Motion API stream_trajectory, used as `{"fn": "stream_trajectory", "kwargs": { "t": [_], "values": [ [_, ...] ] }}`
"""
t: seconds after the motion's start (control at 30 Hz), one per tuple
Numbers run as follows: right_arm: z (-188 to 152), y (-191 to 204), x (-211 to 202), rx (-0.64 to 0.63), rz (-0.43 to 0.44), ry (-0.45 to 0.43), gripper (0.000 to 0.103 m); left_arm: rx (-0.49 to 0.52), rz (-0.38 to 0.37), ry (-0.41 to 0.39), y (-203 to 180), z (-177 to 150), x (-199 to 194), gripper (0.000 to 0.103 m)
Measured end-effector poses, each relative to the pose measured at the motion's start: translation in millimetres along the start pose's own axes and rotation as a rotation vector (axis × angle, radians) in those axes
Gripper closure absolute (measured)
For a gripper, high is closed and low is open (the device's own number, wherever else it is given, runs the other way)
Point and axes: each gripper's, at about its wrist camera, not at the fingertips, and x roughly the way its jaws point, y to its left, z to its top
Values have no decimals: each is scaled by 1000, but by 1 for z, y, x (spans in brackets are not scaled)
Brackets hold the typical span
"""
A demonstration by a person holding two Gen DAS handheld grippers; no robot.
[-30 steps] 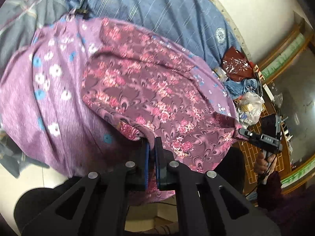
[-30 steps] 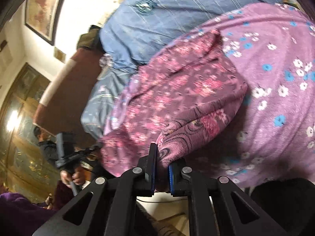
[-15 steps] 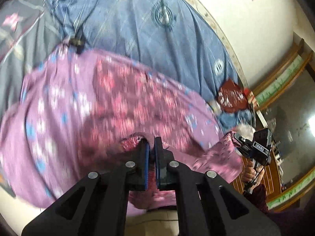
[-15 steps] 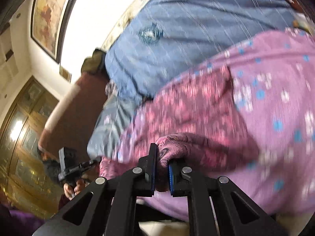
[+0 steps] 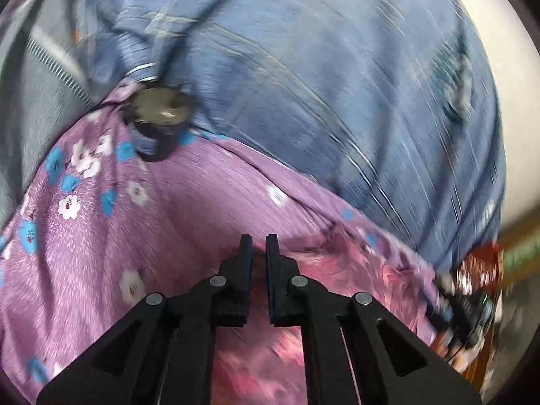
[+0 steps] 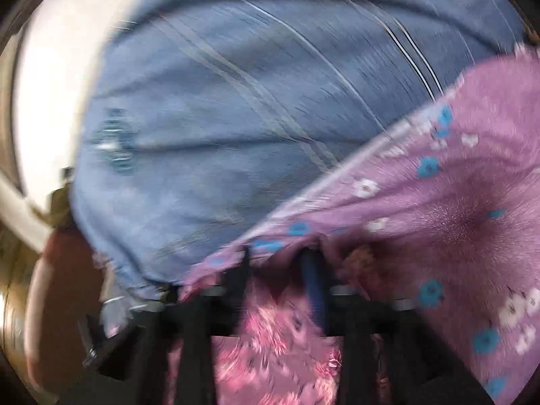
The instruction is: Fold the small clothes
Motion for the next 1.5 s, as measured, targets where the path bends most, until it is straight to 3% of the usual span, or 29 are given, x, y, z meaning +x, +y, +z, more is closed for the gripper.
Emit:
{"fn": "stream_trajectory", "kwargs": {
  "t": [0.07, 0.13, 0.2, 0.27, 0.33, 0.37, 0.43, 0.5, 0.57, 0.6, 0.63, 0.67, 0.73, 0.9, 0.97, 1.07, 1.17, 1.23, 1.33, 1.4, 1.5],
  "values": [
    [-2, -14, 10, 28, -31, -6, 48, -56, -26, -90, 18, -2, -17, 99],
    [-8, -19, -1, 2, -19, -36, 48, -84, -23, -197, 24, -11, -46, 90],
    [-13, -15, -22, -47, -26, -88, 48, -55, 1, -259, 12, -23, -72, 63],
    [-16, -6, -43, -93, -13, -119, 48, 0, 28, -271, -10, -45, -92, 61],
    [-22, 6, -53, -131, -12, -87, 50, 35, 27, -248, -28, -68, -97, 51],
    [-30, 14, -57, -155, 0, -66, 51, 57, 24, -222, -39, -81, -95, 44],
    [-46, 24, -58, -189, 24, -37, 51, 86, 43, -171, -55, -111, -85, 43],
    [-70, 30, -51, -207, 11, 6, 50, 82, 114, -125, -53, -132, -63, 37],
    [-89, 24, -32, -204, -70, 65, 50, 12, 267, -42, -28, -145, -36, 37],
    [-96, 19, -18, -204, -134, 104, 52, -31, 280, -12, -15, -149, -29, 39],
    [-102, 12, -5, -208, -202, 147, 56, -63, 255, -40, -4, -151, -31, 38],
    [-107, 12, -1, -239, -228, 143, 57, -70, 254, -81, -1, -149, -39, 38],
    [-112, 32, -3, -321, -280, 117, 54, -88, 247, -75, 1, -141, -43, 38],
    [-122, 122, 30, -496, -112, 174, 54, -184, 213, -110, 22, -134, -55, 38],
    [-135, 160, 66, -579, -72, 250, 56, -177, 229, -105, 29, -131, -58, 38],
    [-155, 205, 145, -661, -117, 382, 60, -156, 281, -114, 32, -131, -54, 38],
    [-146, 238, 193, -637, -106, 352, 64, -135, 339, -137, 27, -126, -50, 38],
    [-133, 252, 197, -592, -62, 286, 64, -112, 350, -148, 23, -123, -51, 38],
    [-116, 254, 171, -531, -1, 200, 63, -41, 371, -215, 5, -121, -61, 38],
    [-115, 245, 143, -586, -39, 164, 63, 15, 385, -254, -8, -122, -65, 38],
    [-113, 210, 91, -629, -131, 93, 63, 70, 386, -229, -20, -126, -58, 38]
  ]
}}
